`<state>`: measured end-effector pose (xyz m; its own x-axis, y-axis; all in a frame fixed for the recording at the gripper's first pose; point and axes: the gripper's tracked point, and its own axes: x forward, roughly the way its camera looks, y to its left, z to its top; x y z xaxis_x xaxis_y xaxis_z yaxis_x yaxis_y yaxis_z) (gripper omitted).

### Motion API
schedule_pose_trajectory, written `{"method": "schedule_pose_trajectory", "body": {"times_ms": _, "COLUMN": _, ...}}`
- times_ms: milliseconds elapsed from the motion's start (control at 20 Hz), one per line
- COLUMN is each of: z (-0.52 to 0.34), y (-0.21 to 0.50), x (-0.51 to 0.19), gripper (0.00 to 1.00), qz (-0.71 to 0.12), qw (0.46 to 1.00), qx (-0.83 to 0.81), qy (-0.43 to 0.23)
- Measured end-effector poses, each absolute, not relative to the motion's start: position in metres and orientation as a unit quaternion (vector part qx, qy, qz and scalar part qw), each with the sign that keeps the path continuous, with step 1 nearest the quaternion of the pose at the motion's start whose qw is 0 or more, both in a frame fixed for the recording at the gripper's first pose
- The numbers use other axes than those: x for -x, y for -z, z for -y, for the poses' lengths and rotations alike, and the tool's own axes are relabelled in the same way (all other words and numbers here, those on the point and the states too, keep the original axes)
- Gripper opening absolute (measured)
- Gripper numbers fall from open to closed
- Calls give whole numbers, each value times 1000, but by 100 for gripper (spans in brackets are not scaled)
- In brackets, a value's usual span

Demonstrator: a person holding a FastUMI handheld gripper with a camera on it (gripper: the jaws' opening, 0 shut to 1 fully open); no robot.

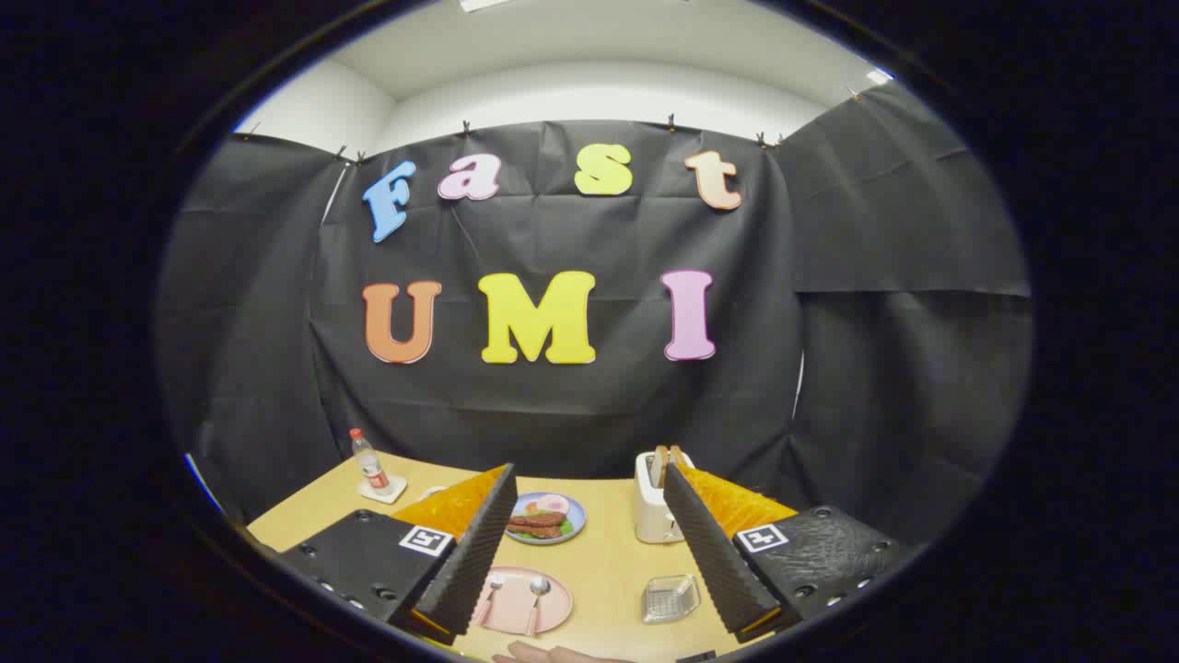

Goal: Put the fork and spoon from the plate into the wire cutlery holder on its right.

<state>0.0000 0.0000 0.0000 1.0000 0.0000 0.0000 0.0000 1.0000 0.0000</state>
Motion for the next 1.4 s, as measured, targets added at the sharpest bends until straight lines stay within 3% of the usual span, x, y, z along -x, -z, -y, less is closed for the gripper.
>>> {"method": "schedule_pose_trajectory", "body": {"times_ms": 700, "z": -18, "y": -20, "x": 3, "gripper": 95, "qz": 86, "qw": 994, "qx": 64, "qy": 24}}
{"method": "schedule_pose_trajectory", "body": {"times_ms": 1050, "z": -53, "y": 59, "x": -42, "gripper": 95, "qz": 1, "qw": 999, "qx": 37, "qy": -2}}
{"method": "schedule_pose_trajectory", "body": {"times_ms": 1400, "z": -84, "y": 217, "x": -90, "gripper": 95, "qz": -177, "qw": 981, "qx": 79, "qy": -20}}
